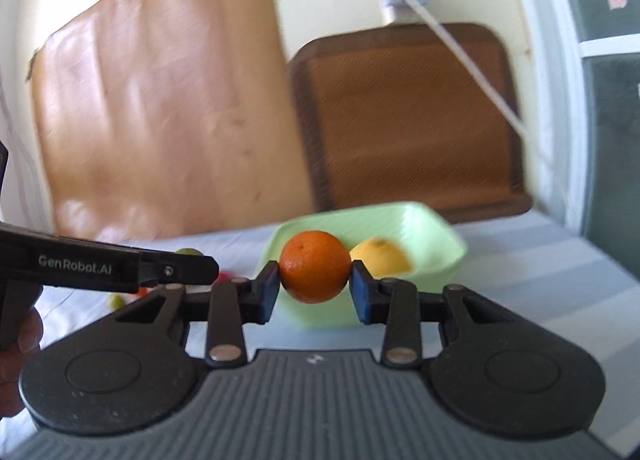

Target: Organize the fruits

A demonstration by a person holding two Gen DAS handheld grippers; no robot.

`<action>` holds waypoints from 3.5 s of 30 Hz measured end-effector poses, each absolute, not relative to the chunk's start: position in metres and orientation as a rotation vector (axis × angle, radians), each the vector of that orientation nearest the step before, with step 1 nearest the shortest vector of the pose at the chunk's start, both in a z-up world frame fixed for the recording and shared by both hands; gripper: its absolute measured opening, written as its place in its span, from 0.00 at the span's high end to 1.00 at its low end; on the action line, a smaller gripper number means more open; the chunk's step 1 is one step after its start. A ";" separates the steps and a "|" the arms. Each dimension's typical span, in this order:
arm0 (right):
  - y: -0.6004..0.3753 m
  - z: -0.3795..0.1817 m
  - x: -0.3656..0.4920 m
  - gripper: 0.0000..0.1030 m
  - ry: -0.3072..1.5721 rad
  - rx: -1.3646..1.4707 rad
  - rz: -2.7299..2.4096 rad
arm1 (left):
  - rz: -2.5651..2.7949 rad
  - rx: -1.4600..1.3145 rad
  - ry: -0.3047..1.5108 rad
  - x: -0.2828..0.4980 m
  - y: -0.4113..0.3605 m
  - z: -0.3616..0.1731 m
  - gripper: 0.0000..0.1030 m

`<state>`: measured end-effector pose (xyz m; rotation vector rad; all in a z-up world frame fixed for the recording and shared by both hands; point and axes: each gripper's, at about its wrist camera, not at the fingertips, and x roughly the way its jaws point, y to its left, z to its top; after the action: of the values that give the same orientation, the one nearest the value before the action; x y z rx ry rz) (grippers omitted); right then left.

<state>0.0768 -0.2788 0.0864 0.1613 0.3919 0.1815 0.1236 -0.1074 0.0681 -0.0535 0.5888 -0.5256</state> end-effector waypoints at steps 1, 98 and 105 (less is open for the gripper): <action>-0.285 0.086 0.084 0.61 0.387 0.163 0.154 | -0.517 -0.046 0.593 0.134 -0.116 0.067 0.72; -0.202 0.051 0.018 0.70 0.640 -0.025 0.391 | -0.237 0.058 0.671 0.015 -0.046 0.003 0.54; -0.201 0.050 0.017 0.69 0.639 -0.035 0.389 | -0.252 0.058 0.644 0.011 -0.045 0.000 0.49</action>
<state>0.0171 -0.2014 0.0501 -0.0349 0.6394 0.3893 0.0114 -0.0447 -0.0003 0.0580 0.6443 -0.2517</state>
